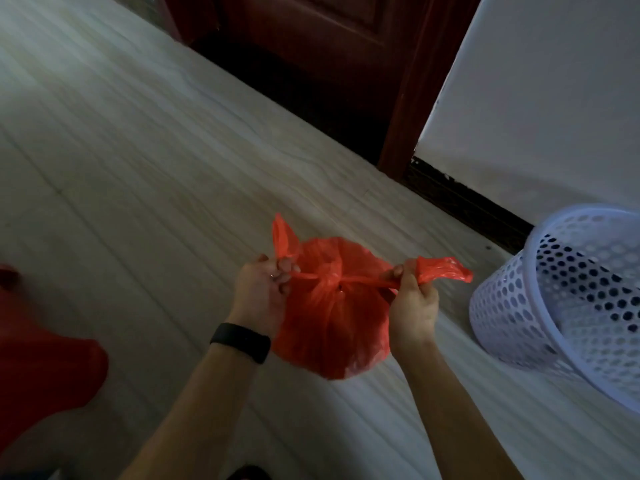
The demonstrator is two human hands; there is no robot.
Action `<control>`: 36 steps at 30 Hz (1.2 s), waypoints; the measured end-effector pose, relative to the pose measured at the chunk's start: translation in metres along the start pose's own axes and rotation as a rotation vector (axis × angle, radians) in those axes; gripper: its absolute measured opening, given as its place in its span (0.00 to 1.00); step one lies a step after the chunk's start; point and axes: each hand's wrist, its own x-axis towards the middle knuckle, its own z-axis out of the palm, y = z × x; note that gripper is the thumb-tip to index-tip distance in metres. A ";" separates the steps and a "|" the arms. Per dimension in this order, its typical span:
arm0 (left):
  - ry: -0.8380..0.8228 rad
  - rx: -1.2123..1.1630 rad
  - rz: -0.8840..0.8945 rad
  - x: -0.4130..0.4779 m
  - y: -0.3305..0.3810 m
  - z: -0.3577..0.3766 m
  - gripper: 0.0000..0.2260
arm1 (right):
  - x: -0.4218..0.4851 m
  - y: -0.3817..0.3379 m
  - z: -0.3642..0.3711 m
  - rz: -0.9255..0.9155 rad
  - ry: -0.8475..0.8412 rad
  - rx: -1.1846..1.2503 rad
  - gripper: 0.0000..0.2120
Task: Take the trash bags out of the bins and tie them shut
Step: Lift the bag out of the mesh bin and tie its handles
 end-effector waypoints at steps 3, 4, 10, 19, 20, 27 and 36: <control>0.056 0.020 -0.093 -0.008 -0.010 -0.016 0.12 | -0.001 0.012 -0.016 0.071 0.055 -0.061 0.20; 0.090 0.020 -0.091 -0.011 -0.016 -0.018 0.12 | 0.000 0.014 -0.019 0.117 0.075 -0.072 0.19; 0.108 -0.092 0.067 -0.001 -0.021 -0.017 0.06 | 0.017 -0.004 -0.025 0.088 -0.001 -0.201 0.17; 0.103 0.153 0.097 -0.006 -0.036 -0.011 0.33 | 0.001 -0.004 -0.011 0.171 -0.137 -0.111 0.36; 0.078 0.301 0.122 -0.006 -0.040 -0.009 0.36 | -0.002 0.001 -0.012 0.170 -0.183 -0.048 0.41; 0.185 1.059 0.388 -0.023 -0.035 0.017 0.33 | -0.016 0.040 -0.023 -0.227 -0.275 -0.516 0.44; 0.121 0.792 0.679 -0.006 -0.041 0.027 0.14 | -0.017 0.024 0.009 -0.602 -0.106 -0.772 0.19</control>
